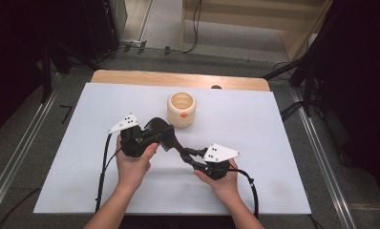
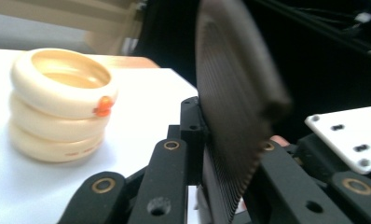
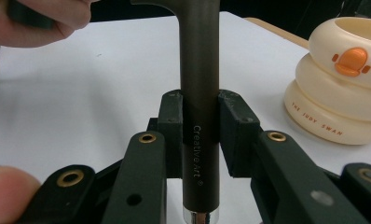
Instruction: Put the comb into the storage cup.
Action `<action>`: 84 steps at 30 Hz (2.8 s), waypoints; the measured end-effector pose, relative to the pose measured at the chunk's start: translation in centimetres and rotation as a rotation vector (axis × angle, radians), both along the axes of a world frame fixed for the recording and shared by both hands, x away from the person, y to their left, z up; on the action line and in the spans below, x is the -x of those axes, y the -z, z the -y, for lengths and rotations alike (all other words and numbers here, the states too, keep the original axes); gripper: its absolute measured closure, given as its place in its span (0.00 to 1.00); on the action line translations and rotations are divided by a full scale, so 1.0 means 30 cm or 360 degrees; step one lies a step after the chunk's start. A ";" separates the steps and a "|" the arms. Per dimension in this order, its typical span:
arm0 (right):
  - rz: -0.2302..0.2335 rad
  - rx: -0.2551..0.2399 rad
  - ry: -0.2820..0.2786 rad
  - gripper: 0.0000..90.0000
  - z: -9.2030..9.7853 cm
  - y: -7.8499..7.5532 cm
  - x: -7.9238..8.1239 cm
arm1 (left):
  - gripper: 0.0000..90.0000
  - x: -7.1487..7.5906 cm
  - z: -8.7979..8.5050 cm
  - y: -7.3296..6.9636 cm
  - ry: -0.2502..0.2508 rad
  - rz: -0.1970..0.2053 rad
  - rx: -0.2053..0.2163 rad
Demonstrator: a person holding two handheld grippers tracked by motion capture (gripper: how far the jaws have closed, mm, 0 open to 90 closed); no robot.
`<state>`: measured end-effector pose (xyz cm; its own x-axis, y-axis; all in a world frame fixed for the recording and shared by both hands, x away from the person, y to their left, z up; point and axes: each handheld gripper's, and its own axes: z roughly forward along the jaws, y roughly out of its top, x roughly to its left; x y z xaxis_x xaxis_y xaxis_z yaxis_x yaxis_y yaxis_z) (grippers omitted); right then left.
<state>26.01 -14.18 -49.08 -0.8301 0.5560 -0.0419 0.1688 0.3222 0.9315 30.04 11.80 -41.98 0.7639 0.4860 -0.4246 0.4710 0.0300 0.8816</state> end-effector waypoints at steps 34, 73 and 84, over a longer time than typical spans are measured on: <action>-0.0074 -0.0261 0.0315 0.08 0.154 -0.003 -0.013 | 0.94 -0.019 -0.018 -0.038 0.0021 0.0099 -0.0018; -0.0049 -0.0194 0.0499 0.00 0.394 0.044 0.080 | 0.94 -0.063 -0.036 -0.068 -0.0008 0.0122 -0.0025; -0.0054 -0.0204 0.0557 0.00 0.461 0.053 0.105 | 0.94 -0.092 -0.033 -0.090 -0.0018 0.0128 -0.0030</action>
<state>22.84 -28.00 -50.66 -0.5886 0.8053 0.0708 0.2795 0.1205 0.9525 32.78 12.78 -39.29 0.7895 0.5021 -0.3529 0.3985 0.0180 0.9170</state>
